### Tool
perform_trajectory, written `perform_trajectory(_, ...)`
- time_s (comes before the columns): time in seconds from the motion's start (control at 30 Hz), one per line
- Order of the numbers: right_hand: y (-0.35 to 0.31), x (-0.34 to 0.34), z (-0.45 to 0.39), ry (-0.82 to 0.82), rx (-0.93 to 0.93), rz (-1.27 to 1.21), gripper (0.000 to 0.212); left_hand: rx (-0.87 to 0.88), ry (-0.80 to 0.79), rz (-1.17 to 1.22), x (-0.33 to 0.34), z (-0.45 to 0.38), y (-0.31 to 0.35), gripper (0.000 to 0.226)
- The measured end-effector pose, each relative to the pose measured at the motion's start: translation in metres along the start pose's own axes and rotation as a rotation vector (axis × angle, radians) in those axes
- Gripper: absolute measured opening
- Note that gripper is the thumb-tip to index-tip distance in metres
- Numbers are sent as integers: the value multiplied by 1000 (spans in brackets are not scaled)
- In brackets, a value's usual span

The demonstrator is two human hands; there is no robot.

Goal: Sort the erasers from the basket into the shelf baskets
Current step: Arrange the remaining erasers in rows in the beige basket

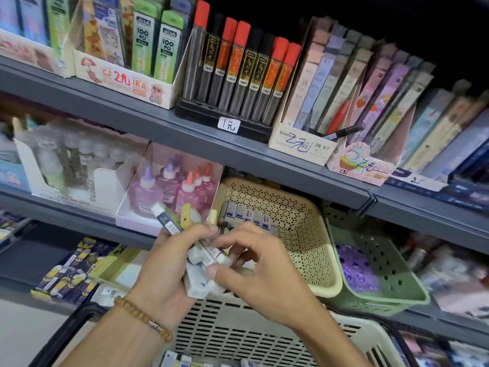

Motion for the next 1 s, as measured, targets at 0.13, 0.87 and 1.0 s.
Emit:
perform_trajectory(0.13, 0, 1, 2, 9, -43, 150, 28, -9, -31, 17, -4, 3, -2, 44)
perform_trajectory(0.87, 113, -81, -46, 188, 542, -126, 17, 63, 162, -30, -17, -11, 3, 18)
perform_trajectory(1.0, 151, -97, -71, 117, 659, -64, 18, 24, 189, -70, -16, -21, 3, 33)
Point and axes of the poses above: each hand's wrist, its own z-axis away from the middle knuckle, its own x-axis out of the palm, y = z × x, the point moved 3 cm from there along -z, towards the middle knuckle, and after that the axes turned 2 degrees about z, right-handed, at the moved point
